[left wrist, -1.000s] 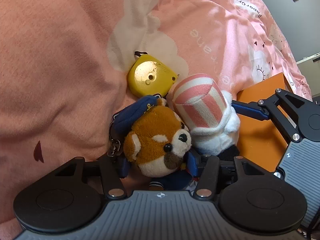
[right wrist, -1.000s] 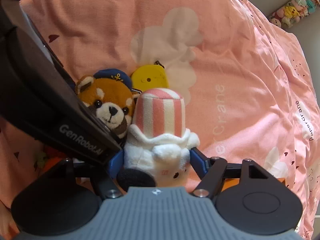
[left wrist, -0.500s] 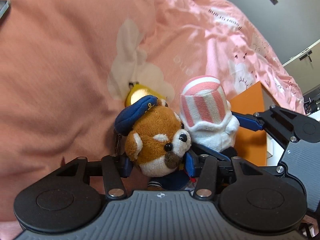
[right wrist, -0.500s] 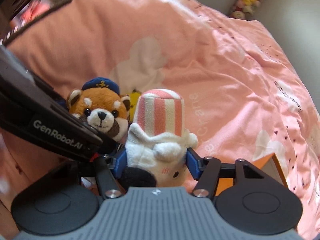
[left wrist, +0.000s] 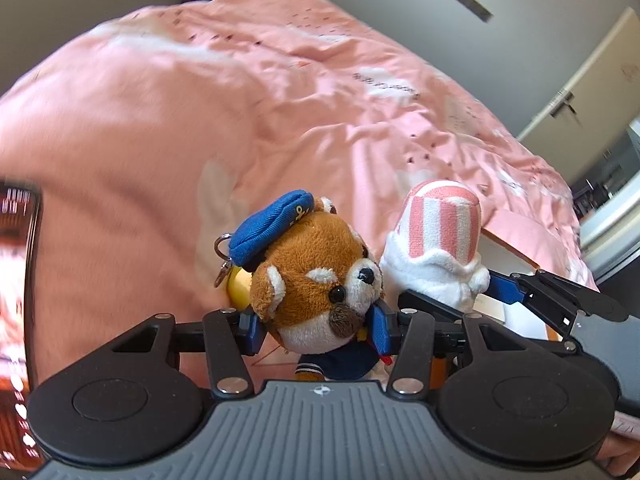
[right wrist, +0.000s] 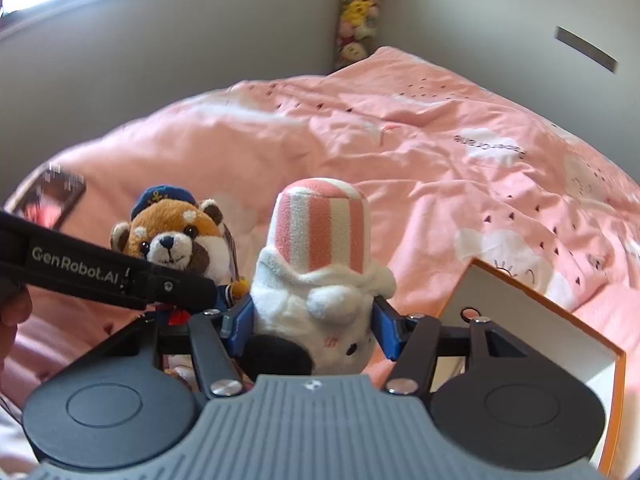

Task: Organize objects
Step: 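Carry both plush toys over the box and lower them inside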

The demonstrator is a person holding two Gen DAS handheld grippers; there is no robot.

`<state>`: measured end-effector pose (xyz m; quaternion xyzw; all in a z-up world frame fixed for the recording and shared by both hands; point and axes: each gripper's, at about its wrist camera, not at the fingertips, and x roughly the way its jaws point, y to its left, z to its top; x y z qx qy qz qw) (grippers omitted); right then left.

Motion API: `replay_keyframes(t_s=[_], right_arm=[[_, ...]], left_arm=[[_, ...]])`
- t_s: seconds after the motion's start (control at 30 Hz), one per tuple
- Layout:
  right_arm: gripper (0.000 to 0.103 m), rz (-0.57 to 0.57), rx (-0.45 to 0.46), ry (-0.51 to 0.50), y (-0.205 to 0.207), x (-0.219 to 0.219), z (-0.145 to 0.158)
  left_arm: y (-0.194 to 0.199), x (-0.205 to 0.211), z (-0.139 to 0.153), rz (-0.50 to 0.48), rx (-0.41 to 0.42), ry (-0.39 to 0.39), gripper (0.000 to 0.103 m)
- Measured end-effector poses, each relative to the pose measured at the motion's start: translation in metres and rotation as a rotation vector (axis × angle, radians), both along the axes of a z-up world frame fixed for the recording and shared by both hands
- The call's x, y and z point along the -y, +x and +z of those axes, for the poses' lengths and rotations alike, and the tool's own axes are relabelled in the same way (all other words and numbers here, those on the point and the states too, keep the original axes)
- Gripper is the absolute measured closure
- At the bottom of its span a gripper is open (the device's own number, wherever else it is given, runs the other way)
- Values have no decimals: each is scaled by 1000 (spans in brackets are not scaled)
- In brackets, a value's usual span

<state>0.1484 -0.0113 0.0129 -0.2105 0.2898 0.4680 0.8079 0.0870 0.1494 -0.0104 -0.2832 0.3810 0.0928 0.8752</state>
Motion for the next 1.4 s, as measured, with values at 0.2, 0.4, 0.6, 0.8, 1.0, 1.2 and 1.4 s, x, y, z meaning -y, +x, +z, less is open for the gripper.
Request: replay_keyframes(t_s=[0.2,0.4,0.6,0.8,1.0,1.2,1.4], right_arm=[[41,-100,8,101,5,34,33],[41,-235,-37,119,33,85,50],[41,-359,-129,61,70,128,42],[41,-395,-249,-60,103,145,8],[40,-415,-341,-164,125,146,-23],[40,-440,-349,-238,132,142,-36],[39,-401,-338,-337,134,132,-40]], left_arm=[[13,15,43,-152,85,64,46],[49,56,76,-412,144,136,46],[99,114,67,-669,84,150,46],[145,155,25,-828,-82,166,46],[170,176,-8,-938,-193,201,46],[180,187,-29,-980,-245,233,46],[181,191,-37,-1021,-230,272,44]])
